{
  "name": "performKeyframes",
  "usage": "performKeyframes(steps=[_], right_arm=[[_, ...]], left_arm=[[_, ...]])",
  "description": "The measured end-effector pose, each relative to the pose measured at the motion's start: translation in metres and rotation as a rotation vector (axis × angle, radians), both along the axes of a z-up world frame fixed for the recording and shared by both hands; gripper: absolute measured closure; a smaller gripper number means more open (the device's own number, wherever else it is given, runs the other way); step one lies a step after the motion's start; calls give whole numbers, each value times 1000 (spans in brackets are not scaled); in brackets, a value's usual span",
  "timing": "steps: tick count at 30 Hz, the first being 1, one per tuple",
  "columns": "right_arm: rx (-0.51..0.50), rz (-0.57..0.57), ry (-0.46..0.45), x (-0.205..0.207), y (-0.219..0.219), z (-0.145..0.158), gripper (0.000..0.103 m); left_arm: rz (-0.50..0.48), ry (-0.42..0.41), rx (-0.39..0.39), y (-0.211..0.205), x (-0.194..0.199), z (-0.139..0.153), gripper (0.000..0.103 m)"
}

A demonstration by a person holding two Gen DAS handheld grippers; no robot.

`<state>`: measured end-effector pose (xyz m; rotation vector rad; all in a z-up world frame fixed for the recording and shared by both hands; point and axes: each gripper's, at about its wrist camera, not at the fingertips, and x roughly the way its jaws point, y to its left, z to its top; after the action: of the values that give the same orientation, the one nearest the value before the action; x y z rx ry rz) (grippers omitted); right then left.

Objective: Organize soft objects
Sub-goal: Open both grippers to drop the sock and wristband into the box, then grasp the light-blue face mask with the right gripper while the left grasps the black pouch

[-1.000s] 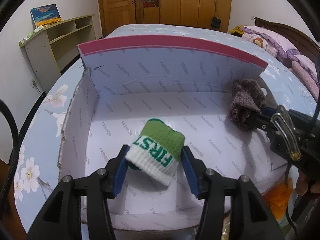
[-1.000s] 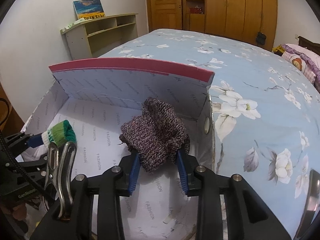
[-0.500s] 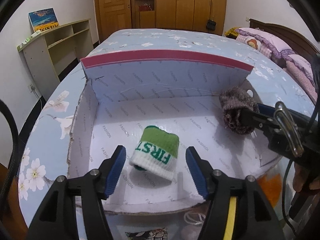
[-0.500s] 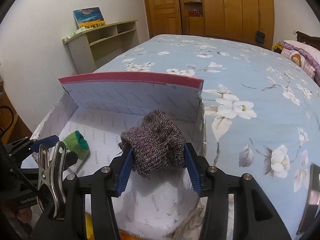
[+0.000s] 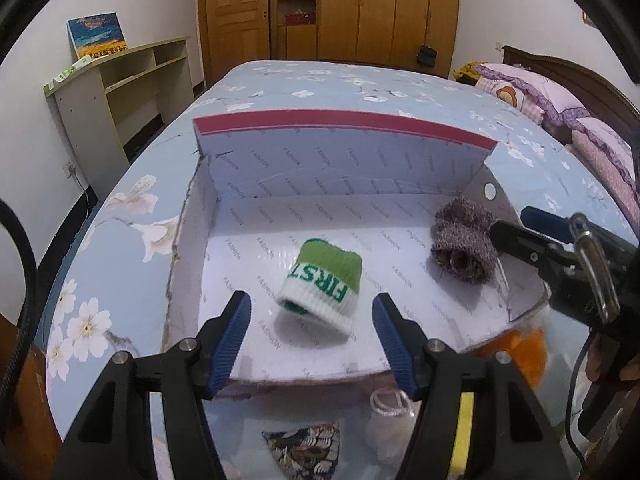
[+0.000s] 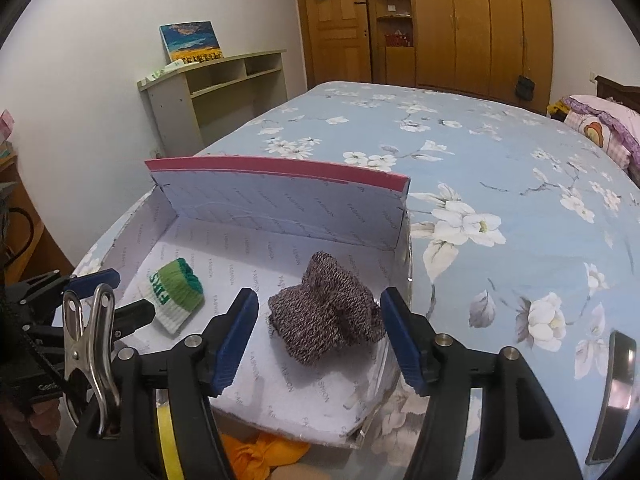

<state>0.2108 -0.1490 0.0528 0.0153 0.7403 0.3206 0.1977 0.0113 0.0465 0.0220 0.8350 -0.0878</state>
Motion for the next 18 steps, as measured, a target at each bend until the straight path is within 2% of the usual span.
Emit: performKeyframes(steps=[9, 18], right_arm=[[10, -21, 5, -36, -12, 8, 38], [21, -13, 9, -88, -21, 3, 38]], left_arm=[[12, -2, -24, 9, -32, 7, 36], [14, 20, -38, 14, -64, -1, 36]])
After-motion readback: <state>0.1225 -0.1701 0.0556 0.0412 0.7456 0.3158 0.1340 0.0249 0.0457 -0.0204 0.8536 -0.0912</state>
